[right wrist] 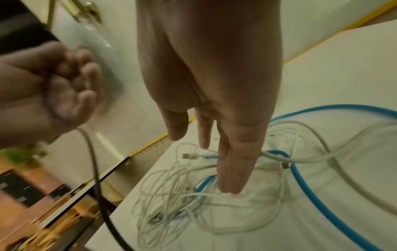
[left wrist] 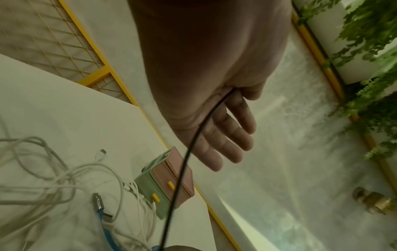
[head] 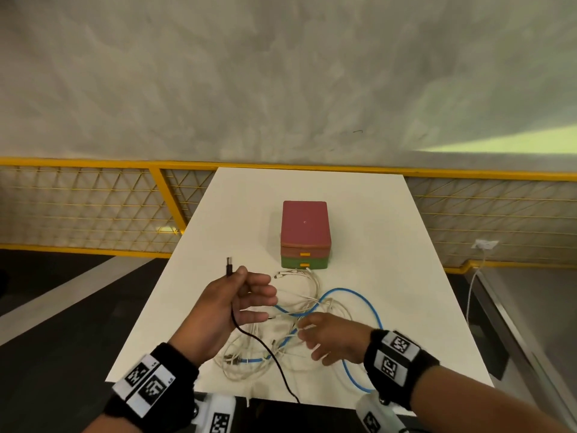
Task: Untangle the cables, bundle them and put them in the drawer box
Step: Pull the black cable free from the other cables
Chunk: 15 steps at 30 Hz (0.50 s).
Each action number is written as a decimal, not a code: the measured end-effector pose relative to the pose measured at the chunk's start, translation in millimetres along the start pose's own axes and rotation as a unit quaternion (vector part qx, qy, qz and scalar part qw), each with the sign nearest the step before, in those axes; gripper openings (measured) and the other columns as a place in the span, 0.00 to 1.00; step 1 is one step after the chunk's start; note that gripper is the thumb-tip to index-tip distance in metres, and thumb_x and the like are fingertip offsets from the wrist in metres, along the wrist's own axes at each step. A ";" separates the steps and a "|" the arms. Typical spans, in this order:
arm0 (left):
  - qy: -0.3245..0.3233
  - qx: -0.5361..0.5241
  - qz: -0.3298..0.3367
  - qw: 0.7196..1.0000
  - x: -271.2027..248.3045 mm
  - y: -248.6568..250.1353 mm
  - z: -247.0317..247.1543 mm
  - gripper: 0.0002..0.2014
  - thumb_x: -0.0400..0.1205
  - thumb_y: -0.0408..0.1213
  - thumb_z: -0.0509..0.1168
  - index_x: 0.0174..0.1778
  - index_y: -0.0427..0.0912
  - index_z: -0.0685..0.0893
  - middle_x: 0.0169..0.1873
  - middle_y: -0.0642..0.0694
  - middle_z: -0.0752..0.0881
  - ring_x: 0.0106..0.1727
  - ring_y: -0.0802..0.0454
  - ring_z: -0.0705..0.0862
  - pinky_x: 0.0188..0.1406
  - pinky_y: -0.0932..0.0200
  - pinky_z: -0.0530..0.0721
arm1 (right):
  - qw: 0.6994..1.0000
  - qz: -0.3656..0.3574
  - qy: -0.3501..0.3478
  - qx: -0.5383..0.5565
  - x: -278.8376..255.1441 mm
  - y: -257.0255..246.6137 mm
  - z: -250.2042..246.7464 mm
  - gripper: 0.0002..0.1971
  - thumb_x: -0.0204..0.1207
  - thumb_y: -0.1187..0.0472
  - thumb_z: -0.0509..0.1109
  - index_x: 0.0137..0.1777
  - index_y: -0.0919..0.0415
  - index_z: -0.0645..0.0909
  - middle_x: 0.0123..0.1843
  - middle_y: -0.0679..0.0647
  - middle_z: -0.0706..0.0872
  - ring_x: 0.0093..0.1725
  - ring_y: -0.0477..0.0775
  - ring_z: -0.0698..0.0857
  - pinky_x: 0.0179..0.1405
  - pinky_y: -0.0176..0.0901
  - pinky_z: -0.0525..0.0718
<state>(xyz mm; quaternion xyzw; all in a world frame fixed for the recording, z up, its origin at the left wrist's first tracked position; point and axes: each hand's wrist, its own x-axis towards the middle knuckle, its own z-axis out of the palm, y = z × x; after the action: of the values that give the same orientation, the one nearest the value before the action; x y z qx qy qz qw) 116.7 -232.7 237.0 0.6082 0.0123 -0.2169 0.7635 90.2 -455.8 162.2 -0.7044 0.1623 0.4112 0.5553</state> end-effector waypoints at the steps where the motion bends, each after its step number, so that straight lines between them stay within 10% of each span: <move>1: -0.002 0.006 0.003 1.000 0.4 -0.9 2.7 0.25 0.81 0.52 0.57 0.54 0.32 0.87 0.45 0.34 0.92 0.49 0.38 0.91 0.42 0.45 0.89 | 1.000 0.016 -0.010 0.023 4.3 -0.3 -0.6 0.13 0.78 0.54 0.66 0.61 0.54 0.78 0.48 0.55 0.76 0.36 0.52 0.79 0.35 0.42 0.78; 8: 0.034 0.028 0.007 0.999 6.8 1.0 5.5 0.23 0.88 0.48 0.53 0.54 0.34 0.88 0.48 0.34 0.92 0.54 0.36 0.91 0.51 0.41 0.85 | 0.997 0.026 0.007 0.068 20.8 2.2 7.1 0.07 0.78 0.57 0.67 0.51 0.58 0.82 0.49 0.53 0.81 0.41 0.50 0.81 0.40 0.43 0.79; 15: 0.058 0.062 -0.004 0.996 20.3 1.4 13.7 0.21 0.89 0.48 0.55 0.56 0.37 0.89 0.51 0.36 0.92 0.56 0.40 0.91 0.62 0.37 0.82 | 0.961 -0.207 0.141 0.116 -32.8 -24.9 -14.3 0.05 0.76 0.68 0.70 0.47 0.63 0.87 0.42 0.58 0.91 0.43 0.50 0.89 0.37 0.40 0.82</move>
<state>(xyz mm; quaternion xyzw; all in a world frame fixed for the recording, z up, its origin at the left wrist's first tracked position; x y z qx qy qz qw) 132.3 -251.7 236.2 0.6657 0.0459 -0.1844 0.7216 92.9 -468.2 203.9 -0.7044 0.1360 0.1616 0.6776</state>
